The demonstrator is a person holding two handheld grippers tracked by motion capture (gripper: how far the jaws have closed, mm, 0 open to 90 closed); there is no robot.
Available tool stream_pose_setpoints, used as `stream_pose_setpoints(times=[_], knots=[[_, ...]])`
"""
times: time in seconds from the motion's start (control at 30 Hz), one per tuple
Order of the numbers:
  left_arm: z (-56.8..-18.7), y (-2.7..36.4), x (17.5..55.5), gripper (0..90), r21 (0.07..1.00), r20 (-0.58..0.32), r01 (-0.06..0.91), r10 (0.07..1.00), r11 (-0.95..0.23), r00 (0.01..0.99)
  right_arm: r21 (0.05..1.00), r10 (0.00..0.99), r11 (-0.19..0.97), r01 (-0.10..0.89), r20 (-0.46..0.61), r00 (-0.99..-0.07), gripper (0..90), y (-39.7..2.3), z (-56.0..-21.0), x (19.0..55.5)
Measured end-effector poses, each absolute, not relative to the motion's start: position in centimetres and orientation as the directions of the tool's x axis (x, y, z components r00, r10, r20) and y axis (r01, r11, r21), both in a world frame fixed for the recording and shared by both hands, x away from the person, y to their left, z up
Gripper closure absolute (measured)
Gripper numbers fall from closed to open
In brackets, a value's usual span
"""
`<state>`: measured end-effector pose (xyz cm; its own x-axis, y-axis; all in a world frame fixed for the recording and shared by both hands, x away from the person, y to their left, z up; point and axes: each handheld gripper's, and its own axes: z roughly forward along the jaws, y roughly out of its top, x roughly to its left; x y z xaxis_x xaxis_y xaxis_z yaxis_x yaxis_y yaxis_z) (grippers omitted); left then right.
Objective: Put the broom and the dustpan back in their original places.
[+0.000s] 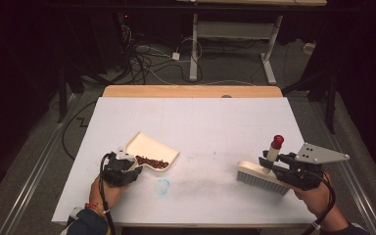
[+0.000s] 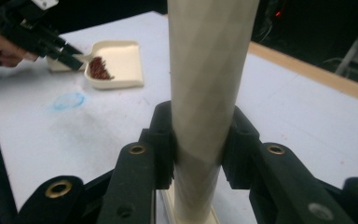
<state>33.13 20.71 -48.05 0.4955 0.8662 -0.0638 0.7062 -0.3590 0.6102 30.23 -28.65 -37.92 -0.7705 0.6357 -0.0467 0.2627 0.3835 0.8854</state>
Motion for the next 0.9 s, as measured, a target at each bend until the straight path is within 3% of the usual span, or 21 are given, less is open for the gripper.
stream_pose_setpoints(times=[0.33, 0.67, 0.9], knots=[[-48.4, 21.2, 34.0, 63.7, 0.616, -0.056, 0.726, 0.903, -0.305, 0.426, 0.866, 0.608, 0.42, 0.272, -0.045, -0.793, 68.2, -28.3, -38.2, 33.4], [-49.0, 20.5, 34.9, 63.0, 0.629, -0.114, 0.752, 0.934, -0.196, 0.338, 0.848, 0.688, 0.42, 0.323, -0.066, -0.723, 62.2, -27.9, -38.5, 38.0], [-48.8, 19.4, 33.5, 55.1, 0.62, -0.123, 0.751, 0.918, -0.227, 0.378, 0.818, 0.74, 0.448, 0.359, -0.115, -0.662, 59.1, -26.5, -39.1, 41.0]])
